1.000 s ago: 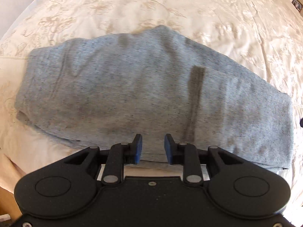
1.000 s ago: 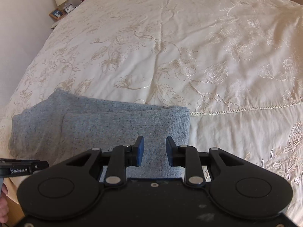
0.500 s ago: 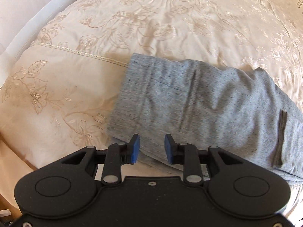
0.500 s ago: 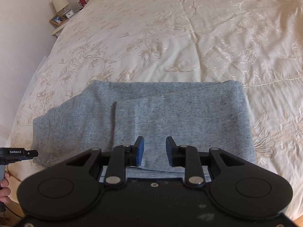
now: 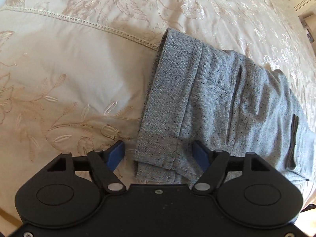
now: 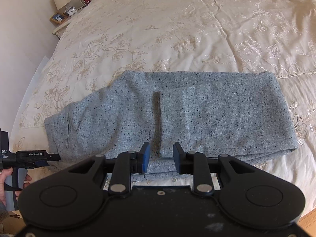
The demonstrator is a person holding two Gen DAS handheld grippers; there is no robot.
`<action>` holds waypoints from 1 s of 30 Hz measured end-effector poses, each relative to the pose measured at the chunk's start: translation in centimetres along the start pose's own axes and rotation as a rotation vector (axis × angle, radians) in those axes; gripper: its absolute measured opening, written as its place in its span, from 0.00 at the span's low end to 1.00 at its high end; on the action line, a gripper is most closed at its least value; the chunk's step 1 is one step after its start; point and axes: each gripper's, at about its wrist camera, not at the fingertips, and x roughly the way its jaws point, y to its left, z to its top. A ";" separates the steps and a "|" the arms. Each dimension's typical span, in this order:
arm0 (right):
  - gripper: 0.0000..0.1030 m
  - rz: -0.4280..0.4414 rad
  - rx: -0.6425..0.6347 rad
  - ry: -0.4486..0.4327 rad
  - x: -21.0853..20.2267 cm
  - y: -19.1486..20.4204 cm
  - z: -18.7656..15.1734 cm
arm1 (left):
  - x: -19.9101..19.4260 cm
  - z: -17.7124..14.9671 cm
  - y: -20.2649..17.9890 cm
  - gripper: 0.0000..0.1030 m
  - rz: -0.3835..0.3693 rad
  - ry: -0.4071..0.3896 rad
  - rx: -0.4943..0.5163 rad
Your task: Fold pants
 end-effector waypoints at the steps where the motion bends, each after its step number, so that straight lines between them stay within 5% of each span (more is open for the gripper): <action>1: 0.27 -0.002 -0.001 0.002 0.0 0.3 -0.1 | 0.2 -0.1 0.0 0.86 -0.022 0.000 0.011; 3: 0.27 -0.009 -0.009 0.011 0.2 1.1 -0.3 | 0.9 -0.2 -0.6 0.99 -0.045 0.010 0.057; 7: 0.27 -0.014 -0.025 0.026 0.6 2.5 -0.5 | 2.1 -0.4 -3.2 0.98 0.013 -0.011 0.167; 11: 0.27 -0.010 -0.061 0.029 0.7 4.1 -0.4 | 1.7 0.2 -3.0 0.97 -0.066 -0.029 0.047; 12: 0.27 -0.008 -0.070 0.028 0.6 4.3 -0.3 | 1.5 0.5 -2.7 0.91 -0.081 -0.033 0.013; 13: 0.27 -0.006 -0.078 0.026 0.5 4.5 -0.3 | 1.1 0.5 -2.2 0.68 -0.097 -0.046 -0.009; 14: 0.27 -0.005 -0.086 0.026 0.4 4.8 -0.2 | 0.8 0.6 -1.9 0.58 -0.124 -0.049 -0.028; 16: 0.27 -0.007 -0.095 0.033 0.5 5.0 -0.2 | 0.5 0.6 -0.8 0.44 -0.199 -0.037 -0.098; 30: 0.27 0.026 -0.027 0.056 0.9 1.9 0.5 | -6.0 1.1 -9.1 0.38 -0.202 -0.194 0.015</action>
